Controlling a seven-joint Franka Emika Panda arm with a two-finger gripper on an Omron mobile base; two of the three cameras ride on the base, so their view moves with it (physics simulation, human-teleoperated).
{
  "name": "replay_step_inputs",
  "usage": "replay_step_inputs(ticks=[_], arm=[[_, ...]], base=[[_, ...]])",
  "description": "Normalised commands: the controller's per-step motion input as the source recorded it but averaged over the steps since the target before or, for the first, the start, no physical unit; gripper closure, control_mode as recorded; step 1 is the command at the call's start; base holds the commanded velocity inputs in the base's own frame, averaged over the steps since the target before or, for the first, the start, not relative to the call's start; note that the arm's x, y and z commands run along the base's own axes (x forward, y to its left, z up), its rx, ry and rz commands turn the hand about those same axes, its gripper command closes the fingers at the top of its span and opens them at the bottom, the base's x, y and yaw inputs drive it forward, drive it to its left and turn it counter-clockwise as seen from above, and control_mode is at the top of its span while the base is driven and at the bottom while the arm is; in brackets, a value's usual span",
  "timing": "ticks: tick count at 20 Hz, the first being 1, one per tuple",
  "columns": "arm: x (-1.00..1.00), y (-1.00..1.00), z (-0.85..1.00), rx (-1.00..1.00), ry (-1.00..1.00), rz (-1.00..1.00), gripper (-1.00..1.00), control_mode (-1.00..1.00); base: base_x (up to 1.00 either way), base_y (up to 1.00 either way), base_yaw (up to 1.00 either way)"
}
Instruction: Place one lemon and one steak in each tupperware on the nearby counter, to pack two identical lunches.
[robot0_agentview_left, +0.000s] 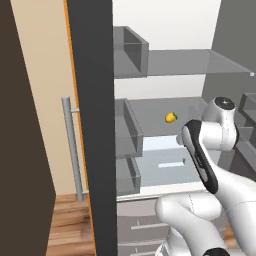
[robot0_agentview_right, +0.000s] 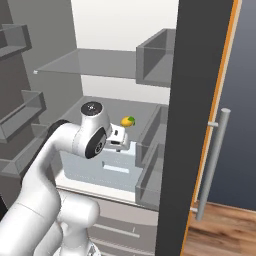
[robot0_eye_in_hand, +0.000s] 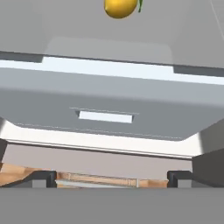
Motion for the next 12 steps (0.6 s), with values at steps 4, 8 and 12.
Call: replay_step_inputs(ticks=[4, 8, 12], arm=[[0.35, 0.0, 0.0, 0.15, -0.04, -0.19, -1.0, -1.0], [0.5, 0.01, 0.0, 0.15, -0.09, -0.2, -1.0, -1.0], [0.58, 0.05, 0.0, 0.03, -0.04, -0.2, -1.0, -1.0]], base=[[0.0, 0.0, 0.0], [0.0, 0.0, 0.0], [0.0, 0.0, 0.0]])
